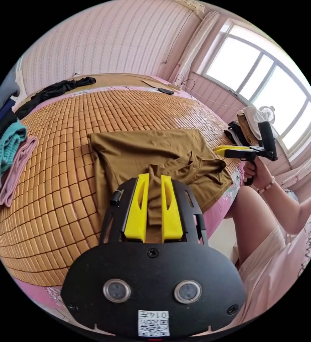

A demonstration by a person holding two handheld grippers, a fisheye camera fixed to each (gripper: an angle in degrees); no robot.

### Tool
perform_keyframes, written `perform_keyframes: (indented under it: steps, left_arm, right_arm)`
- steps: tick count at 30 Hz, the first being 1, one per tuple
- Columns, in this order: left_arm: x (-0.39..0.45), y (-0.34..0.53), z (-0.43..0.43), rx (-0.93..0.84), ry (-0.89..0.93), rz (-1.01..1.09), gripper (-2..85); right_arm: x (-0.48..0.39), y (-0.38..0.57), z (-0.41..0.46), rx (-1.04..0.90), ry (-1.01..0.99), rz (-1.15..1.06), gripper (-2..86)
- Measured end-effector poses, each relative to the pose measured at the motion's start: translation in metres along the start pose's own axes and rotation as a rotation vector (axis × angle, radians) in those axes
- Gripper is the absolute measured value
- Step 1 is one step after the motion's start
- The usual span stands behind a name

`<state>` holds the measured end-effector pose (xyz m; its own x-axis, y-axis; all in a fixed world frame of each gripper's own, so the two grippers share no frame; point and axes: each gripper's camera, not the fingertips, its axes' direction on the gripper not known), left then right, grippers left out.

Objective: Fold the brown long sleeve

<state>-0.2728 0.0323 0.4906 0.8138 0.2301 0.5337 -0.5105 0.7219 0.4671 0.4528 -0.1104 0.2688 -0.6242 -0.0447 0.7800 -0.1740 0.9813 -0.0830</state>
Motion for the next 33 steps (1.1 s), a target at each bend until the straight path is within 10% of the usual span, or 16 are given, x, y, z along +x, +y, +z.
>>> perform_keyframes:
  steps: [22, 33]
  left_arm:
    - [0.031, 0.087, 0.0, -0.181, 0.111, 0.106, -0.4]
    - [0.062, 0.074, 0.008, -0.124, 0.023, 0.06, 6.2]
  right_arm:
    - [-0.039, 0.098, 0.02, -0.395, -0.059, -0.049, 0.3]
    - [-0.066, 0.073, 0.042, -0.261, -0.038, 0.006, 8.2]
